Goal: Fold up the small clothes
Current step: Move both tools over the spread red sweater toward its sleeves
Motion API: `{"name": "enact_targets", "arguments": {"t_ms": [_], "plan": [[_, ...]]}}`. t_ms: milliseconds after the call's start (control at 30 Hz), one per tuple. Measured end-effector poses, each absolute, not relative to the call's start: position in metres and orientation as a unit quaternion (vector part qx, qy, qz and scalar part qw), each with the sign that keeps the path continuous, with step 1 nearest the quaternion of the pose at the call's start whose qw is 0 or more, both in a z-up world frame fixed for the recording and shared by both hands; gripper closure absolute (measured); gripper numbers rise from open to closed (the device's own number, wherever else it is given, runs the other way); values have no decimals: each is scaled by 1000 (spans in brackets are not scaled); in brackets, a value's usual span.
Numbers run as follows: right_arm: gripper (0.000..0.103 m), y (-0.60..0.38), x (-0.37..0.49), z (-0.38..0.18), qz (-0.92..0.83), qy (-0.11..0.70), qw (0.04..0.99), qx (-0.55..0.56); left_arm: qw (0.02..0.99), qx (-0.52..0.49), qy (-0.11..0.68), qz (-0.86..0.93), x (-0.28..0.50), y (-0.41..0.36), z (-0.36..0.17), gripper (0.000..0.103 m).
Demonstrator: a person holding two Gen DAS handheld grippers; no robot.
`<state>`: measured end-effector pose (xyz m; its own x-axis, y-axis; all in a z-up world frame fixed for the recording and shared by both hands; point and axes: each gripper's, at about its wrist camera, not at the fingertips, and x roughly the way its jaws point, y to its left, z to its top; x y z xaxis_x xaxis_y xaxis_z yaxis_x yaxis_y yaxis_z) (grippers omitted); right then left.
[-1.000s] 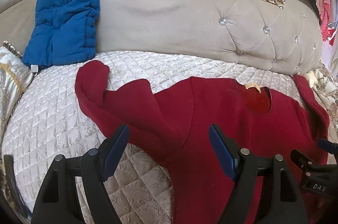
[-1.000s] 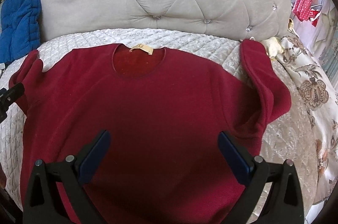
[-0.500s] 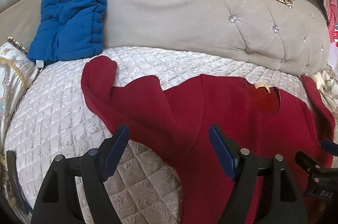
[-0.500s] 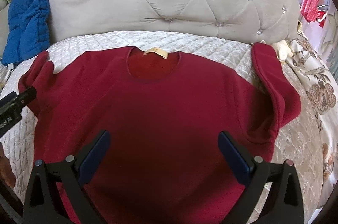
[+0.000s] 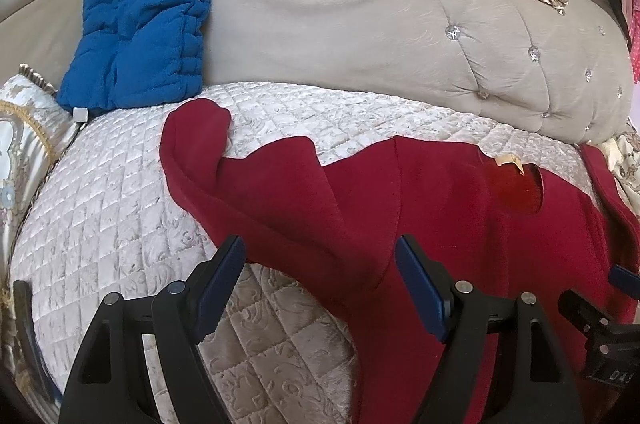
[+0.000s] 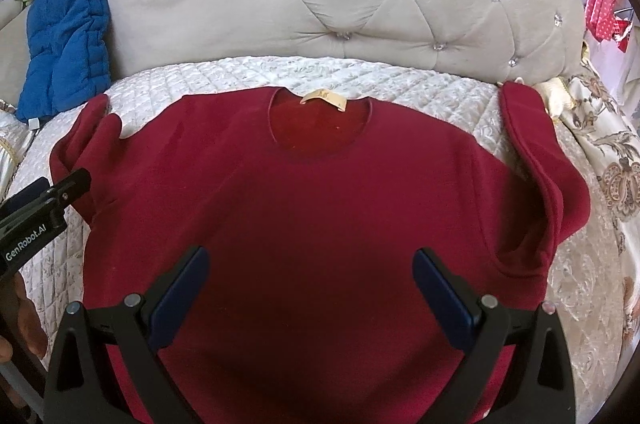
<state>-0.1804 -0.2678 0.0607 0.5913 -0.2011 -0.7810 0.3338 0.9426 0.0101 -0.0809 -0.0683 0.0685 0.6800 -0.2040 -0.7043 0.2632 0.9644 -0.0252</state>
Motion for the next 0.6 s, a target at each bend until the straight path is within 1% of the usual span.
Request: {"name": "enact_targets", "arguments": {"t_ms": [600], "plan": [[0, -265, -178, 53, -142, 435, 885, 87, 910, 26, 395, -124, -74, -63, 63, 45]]}}
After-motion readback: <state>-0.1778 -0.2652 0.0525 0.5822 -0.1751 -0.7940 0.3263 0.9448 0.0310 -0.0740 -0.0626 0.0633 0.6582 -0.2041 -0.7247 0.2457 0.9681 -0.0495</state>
